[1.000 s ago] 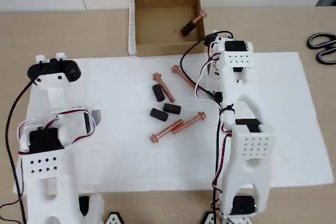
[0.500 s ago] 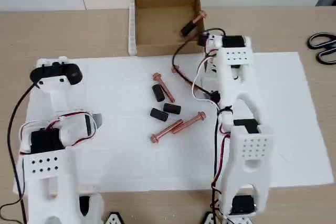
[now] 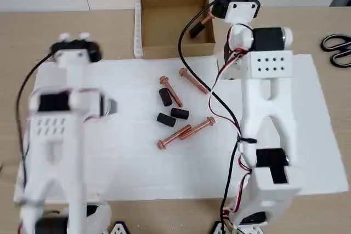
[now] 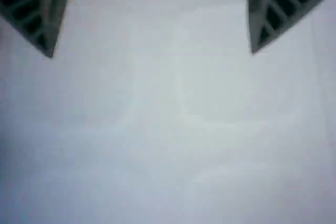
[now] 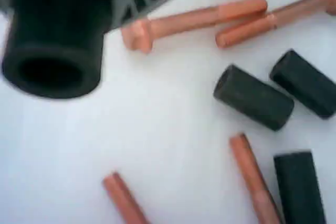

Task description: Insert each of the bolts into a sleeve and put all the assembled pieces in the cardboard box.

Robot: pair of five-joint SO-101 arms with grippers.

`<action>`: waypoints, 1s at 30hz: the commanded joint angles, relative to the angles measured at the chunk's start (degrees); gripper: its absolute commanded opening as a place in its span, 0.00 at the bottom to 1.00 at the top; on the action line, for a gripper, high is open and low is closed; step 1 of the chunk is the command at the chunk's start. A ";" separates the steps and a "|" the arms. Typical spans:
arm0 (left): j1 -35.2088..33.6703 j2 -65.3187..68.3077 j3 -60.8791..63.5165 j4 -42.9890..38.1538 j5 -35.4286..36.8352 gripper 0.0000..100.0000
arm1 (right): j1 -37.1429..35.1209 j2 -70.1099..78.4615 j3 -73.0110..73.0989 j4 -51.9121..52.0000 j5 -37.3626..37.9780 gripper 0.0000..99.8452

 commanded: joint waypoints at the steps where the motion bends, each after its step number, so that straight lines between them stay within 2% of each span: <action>1: 5.19 13.63 -17.80 2.73 4.75 0.23 | 0.84 -3.47 2.37 0.75 0.70 0.00; 6: 11.78 29.80 -37.93 3.16 15.47 0.23 | 5.32 -3.47 2.90 0.48 0.53 0.00; 13: 19.78 47.38 -56.57 3.08 26.11 0.23 | 12.62 -3.82 2.90 0.48 0.53 0.00; 18: 24.97 57.49 -66.86 1.14 25.67 0.23 | 16.31 -3.91 2.99 0.48 0.79 0.00; 21: 26.99 62.95 -71.52 0.97 27.16 0.22 | 17.54 -3.91 2.99 0.48 0.79 0.00; 26: 27.96 69.89 -79.87 0.79 38.86 0.22 | 18.24 -3.91 3.08 0.66 0.88 0.00; 30: 27.78 75.60 -84.62 1.05 42.20 0.22 | 18.24 -3.74 3.08 0.75 0.88 0.00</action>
